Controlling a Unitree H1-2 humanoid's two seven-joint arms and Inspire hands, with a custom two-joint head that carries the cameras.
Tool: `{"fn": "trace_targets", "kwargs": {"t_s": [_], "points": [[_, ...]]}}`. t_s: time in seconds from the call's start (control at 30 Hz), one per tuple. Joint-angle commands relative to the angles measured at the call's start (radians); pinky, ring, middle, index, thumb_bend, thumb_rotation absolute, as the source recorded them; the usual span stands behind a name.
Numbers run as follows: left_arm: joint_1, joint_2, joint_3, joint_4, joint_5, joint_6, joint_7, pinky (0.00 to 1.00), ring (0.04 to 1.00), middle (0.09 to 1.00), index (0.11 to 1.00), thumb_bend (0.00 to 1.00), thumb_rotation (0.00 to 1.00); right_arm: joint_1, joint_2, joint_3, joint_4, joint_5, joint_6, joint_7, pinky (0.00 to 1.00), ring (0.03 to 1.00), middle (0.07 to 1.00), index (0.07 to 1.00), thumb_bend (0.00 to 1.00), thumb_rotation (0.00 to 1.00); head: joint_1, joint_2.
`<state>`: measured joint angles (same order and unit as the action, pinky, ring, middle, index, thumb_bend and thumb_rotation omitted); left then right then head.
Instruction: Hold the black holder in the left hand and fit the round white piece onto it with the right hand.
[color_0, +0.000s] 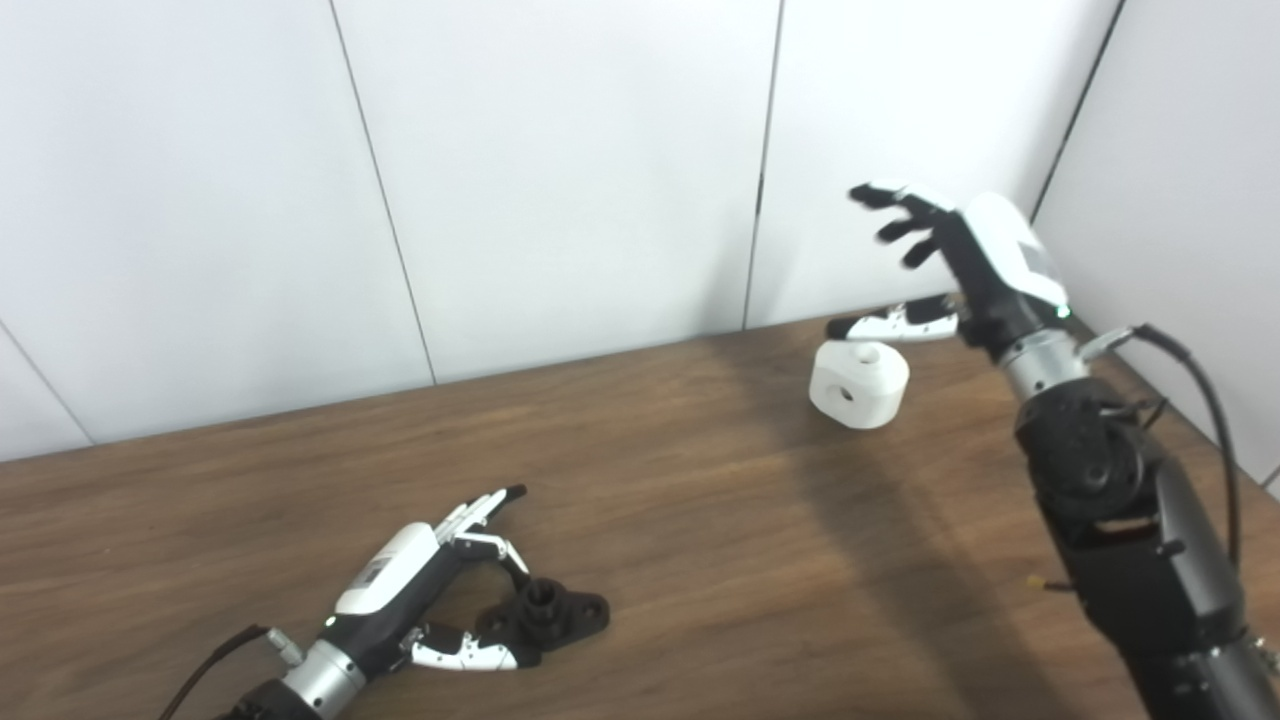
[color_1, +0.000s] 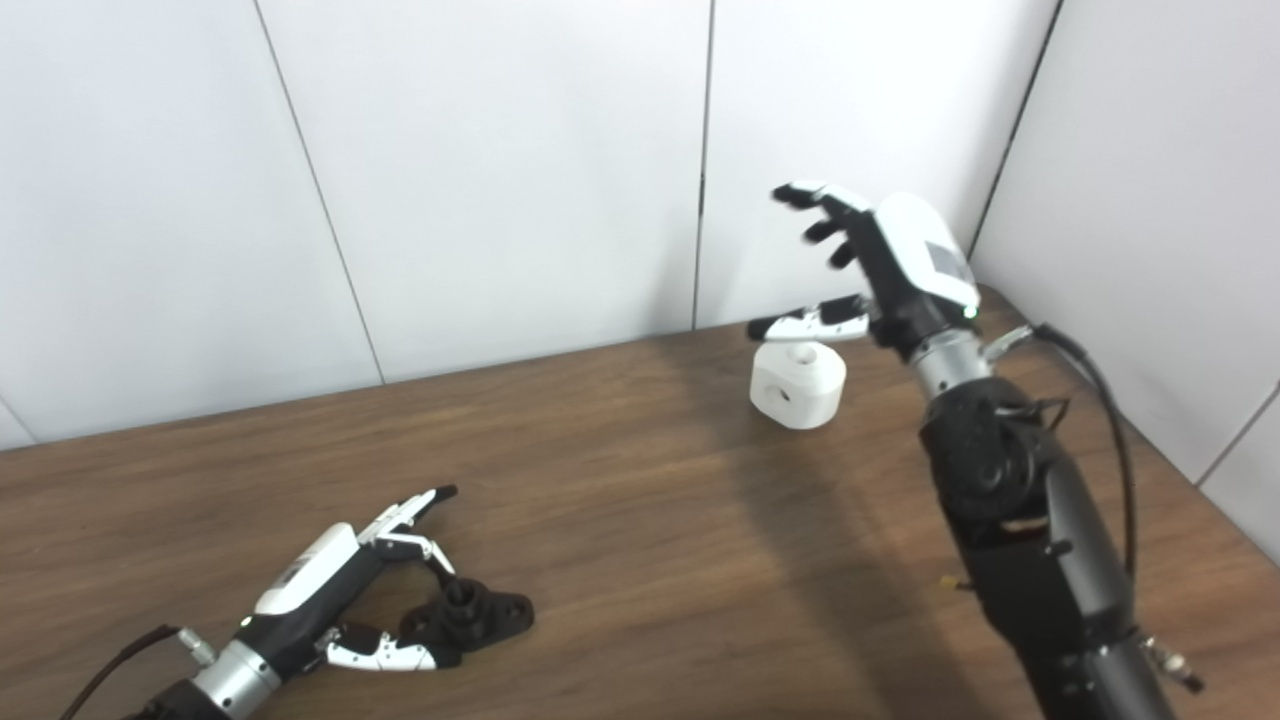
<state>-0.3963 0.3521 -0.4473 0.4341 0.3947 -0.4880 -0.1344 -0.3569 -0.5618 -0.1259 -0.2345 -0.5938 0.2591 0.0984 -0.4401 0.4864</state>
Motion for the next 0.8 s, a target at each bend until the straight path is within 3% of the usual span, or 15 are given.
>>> {"fn": "trace_targets", "kwargs": {"t_s": [0.0,0.2,0.4,0.77], "points": [[0.055,0.041,-0.025,0.085,0.024,0.019,-0.051,1.0,1.0,0.995,0.483,0.52,0.06,-0.04,-0.057,-0.019,-0.004,-0.01,0.012,0.011,0.55,0.769,0.85,0.783,0.74,0.34,-0.002,-0.001],[0.058,0.051,-0.025,0.086,0.011,0.02,-0.053,1.0,1.0,0.996,0.483,0.52,0.06,-0.029,-0.101,-0.025,0.036,0.017,0.07,0.057,0.6,0.822,0.903,0.794,0.77,0.39,-0.011,-0.01],[0.06,0.06,-0.029,0.084,0.009,0.019,-0.046,1.0,1.0,0.999,0.484,0.52,0.06,-0.013,-0.104,-0.009,0.023,-0.016,0.179,0.092,0.63,0.866,0.935,0.813,0.81,0.43,-0.016,-0.016],[0.061,0.055,-0.029,0.087,0.003,0.019,-0.051,1.0,1.0,1.0,0.484,0.52,0.06,0.006,-0.001,-0.03,0.056,-0.071,0.211,0.109,0.69,0.879,0.966,0.85,0.92,0.54,-0.007,-0.018]]}}
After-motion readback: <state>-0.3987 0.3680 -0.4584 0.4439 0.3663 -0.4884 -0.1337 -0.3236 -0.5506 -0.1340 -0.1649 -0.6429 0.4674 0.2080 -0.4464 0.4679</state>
